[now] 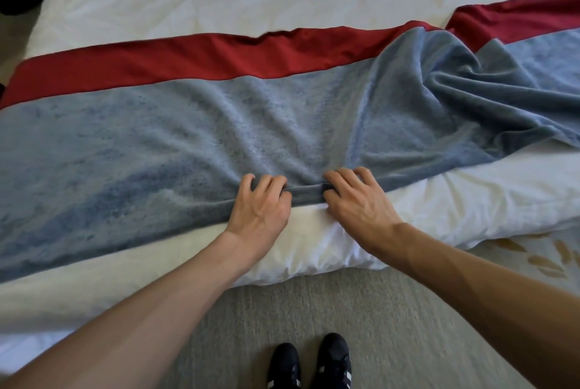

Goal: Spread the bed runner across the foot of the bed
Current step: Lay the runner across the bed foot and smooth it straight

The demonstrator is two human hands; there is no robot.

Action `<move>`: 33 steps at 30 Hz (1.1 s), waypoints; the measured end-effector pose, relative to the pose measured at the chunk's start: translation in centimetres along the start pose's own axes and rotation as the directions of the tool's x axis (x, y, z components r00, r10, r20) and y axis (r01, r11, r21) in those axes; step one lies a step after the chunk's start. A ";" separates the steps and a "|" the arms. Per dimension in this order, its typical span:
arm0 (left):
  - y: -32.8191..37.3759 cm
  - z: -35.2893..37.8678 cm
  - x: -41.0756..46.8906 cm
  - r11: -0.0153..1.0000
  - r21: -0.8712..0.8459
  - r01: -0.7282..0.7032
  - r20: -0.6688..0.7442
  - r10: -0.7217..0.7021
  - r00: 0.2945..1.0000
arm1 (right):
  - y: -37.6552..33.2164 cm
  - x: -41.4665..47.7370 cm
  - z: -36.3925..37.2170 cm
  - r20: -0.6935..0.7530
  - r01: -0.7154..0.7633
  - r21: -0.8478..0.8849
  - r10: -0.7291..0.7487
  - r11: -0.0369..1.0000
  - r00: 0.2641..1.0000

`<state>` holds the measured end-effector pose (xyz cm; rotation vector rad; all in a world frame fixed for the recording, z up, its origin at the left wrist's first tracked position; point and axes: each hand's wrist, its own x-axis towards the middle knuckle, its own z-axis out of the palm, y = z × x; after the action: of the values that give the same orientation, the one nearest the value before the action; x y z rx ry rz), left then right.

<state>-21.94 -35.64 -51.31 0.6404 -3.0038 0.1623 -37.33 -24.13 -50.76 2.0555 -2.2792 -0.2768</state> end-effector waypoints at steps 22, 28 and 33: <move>0.2 0.1 1.0 0.991 0.112 -0.075 0.048 0.070 0.996 | -1.0 1.8 0.4 0.080 -0.020 -0.006 0.021 1.000 0.997; 0.4 -0.8 0.9 0.998 -0.061 -0.032 -0.036 0.030 0.999 | -0.8 0.1 0.2 -0.037 -0.042 0.143 0.048 0.989 0.998; 1.0 -0.8 -2.0 0.979 -0.184 -0.093 0.083 0.110 0.991 | -1.2 -2.6 0.1 -0.030 -0.003 0.200 0.009 0.980 0.999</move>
<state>-20.51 -33.88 -50.73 0.4905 -3.0928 -0.1364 -35.88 -21.65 -50.82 2.1247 -2.3828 -0.0144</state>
